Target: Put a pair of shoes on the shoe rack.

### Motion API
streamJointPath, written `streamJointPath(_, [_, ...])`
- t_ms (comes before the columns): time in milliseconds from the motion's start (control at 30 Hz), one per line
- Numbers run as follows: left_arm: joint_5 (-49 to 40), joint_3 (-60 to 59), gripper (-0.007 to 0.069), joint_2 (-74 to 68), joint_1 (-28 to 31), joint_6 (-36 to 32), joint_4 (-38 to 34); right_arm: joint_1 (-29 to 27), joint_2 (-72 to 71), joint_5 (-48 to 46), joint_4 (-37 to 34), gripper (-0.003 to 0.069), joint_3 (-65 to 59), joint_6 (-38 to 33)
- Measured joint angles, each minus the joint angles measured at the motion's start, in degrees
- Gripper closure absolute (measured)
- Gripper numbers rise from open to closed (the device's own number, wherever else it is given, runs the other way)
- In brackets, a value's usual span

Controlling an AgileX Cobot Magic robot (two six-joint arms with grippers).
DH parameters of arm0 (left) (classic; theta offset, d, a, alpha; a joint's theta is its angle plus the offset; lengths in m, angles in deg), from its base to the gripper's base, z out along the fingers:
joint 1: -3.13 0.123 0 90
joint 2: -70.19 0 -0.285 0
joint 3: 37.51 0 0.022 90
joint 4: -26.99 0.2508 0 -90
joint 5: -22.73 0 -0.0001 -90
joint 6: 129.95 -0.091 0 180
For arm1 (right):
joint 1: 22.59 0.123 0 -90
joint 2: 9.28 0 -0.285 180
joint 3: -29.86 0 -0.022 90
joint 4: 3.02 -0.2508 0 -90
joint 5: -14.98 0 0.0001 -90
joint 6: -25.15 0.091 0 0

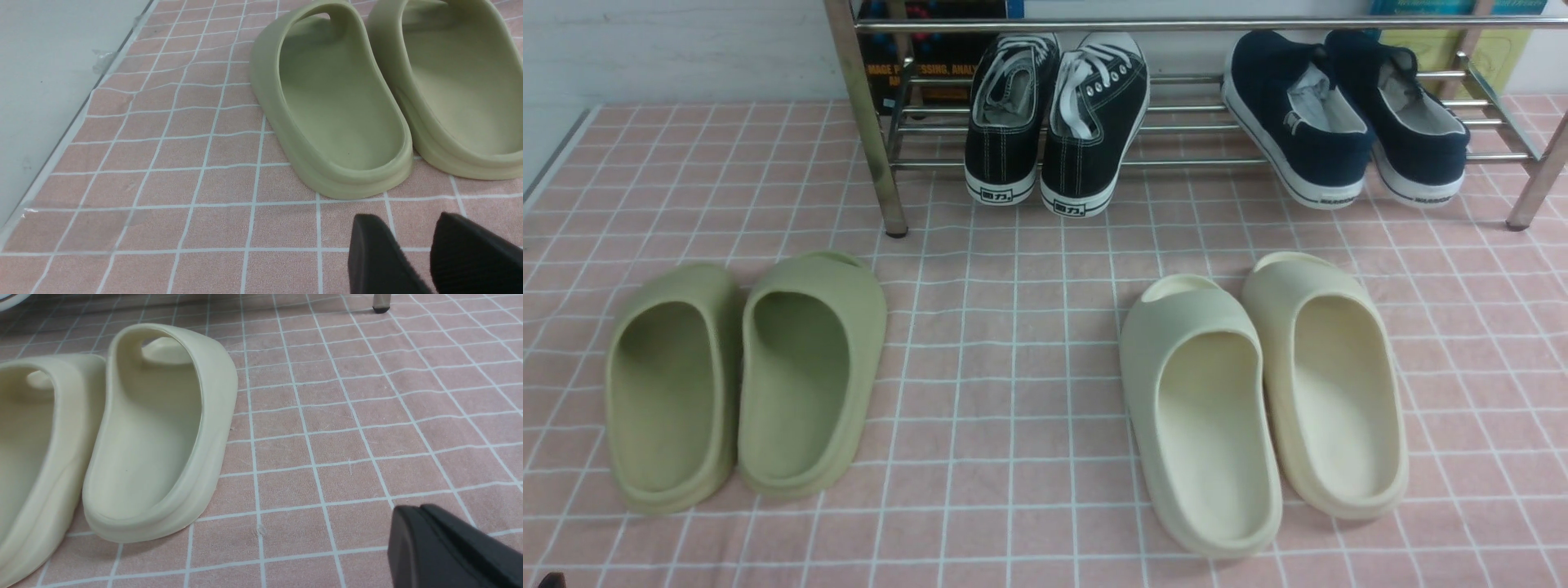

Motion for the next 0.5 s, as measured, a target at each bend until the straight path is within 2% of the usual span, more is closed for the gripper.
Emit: streamJointPath(500, [0.0,0.0,0.0385,0.0,0.0,0.0,0.0,0.0,0.0,-0.06,0.0,0.065,0.02,0.02])
